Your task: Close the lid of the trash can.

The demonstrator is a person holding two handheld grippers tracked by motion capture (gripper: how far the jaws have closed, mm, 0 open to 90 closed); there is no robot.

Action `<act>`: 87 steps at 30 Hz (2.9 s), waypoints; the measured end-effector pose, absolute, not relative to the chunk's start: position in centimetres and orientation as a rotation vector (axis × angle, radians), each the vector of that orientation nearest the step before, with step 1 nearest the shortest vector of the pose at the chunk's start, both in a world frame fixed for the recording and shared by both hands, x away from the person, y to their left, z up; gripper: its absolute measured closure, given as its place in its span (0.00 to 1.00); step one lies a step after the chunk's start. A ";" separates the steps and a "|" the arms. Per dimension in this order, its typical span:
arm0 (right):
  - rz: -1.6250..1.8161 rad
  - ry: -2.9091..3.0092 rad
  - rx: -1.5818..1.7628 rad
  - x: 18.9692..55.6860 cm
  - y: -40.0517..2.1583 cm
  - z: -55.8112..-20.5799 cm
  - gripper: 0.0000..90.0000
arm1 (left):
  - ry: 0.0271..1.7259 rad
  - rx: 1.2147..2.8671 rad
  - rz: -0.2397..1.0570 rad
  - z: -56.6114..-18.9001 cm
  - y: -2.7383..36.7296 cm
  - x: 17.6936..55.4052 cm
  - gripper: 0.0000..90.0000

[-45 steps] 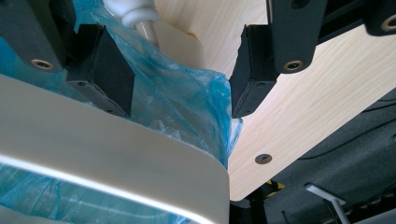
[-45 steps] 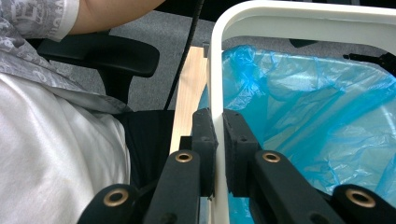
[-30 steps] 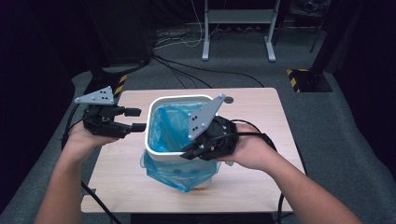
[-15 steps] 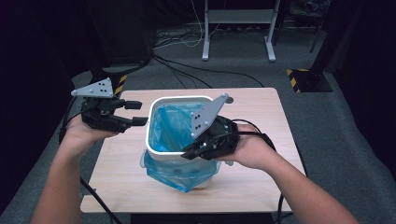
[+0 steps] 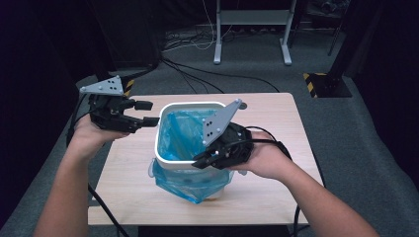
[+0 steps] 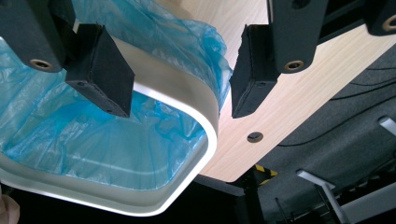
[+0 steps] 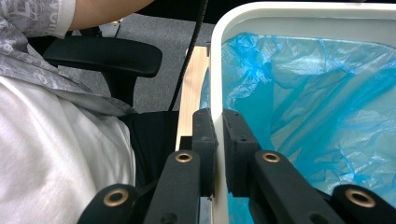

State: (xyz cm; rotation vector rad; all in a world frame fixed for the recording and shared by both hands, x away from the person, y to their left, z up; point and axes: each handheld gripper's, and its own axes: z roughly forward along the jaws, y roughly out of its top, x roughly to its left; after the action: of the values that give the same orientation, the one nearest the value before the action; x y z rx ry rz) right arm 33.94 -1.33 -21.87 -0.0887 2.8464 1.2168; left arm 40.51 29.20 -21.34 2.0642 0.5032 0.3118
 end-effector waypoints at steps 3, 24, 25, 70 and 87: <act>1.216 2.845 -0.093 33.9 -1.3 -21.9 0.94 | 0.501 2.057 0.311 -21.1 29.1 40.7 0.43; 1.229 2.840 -0.085 33.9 -1.4 -22.4 0.94 | 0.553 2.062 0.233 -23.2 27.7 43.6 0.42; 1.232 2.841 -0.082 33.9 -1.4 -22.5 0.94 | 0.562 2.061 0.230 -23.5 27.7 43.9 0.42; 1.414 2.756 0.057 34.1 -5.4 -23.0 0.64 | 0.580 2.069 0.243 -24.2 28.1 44.0 0.41; 1.430 2.647 0.316 35.6 -11.0 -23.4 0.58 | 0.608 2.043 0.306 -24.5 31.7 41.7 0.41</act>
State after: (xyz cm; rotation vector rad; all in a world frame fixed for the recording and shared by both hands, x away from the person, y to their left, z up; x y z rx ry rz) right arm 35.56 -10.96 -23.40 0.3160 2.6471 1.4295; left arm 41.69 31.69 -24.50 2.0427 0.6081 0.3057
